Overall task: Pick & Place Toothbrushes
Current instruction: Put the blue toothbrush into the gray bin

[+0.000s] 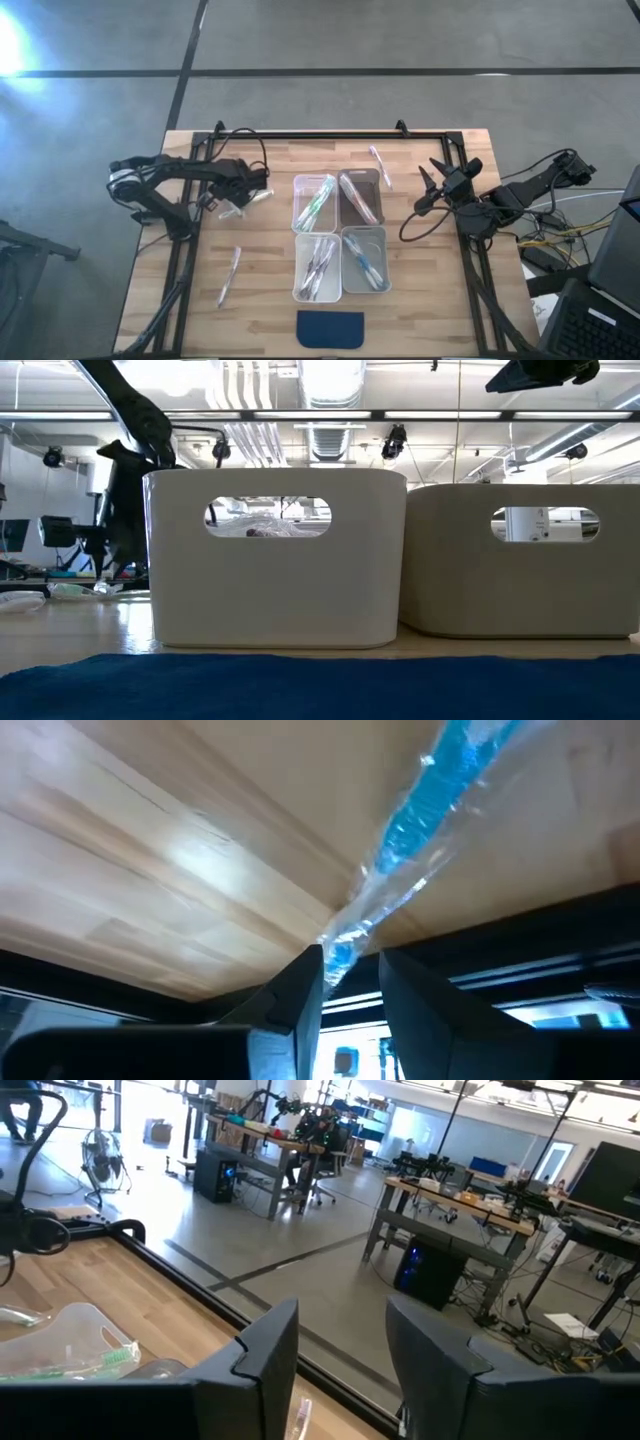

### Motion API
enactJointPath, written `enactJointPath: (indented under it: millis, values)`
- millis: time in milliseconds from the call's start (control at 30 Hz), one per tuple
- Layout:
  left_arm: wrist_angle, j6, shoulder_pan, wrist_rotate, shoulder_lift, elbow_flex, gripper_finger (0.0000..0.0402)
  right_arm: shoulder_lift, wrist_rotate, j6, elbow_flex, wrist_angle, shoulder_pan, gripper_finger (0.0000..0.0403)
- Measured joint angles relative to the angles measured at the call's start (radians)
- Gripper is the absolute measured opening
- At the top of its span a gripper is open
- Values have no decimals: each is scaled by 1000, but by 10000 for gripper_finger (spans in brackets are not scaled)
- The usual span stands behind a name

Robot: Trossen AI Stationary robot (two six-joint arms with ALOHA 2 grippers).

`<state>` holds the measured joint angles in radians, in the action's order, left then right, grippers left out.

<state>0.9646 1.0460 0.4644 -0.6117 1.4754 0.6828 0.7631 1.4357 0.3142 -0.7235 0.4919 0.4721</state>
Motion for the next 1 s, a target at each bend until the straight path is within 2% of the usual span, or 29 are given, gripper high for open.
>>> enactJointPath:
  millis: [267, 500, 633, 1000]
  values:
    - [-5, -8, 8, 7, 0, -1, 116, 0, -1, -3, 0, 1, 0, 175]
    - [-15, -75, 36, 7, 0, -1, 180, 0, -1, -3, 0, 1, 0, 188]
    - [-24, -24, 38, 18, 0, -1, 207, 0, -1, -4, 0, 2, 0, 190]
    - [-84, 12, 87, 20, 100, -33, 205, -1, -1, -4, 0, 3, 0, 169]
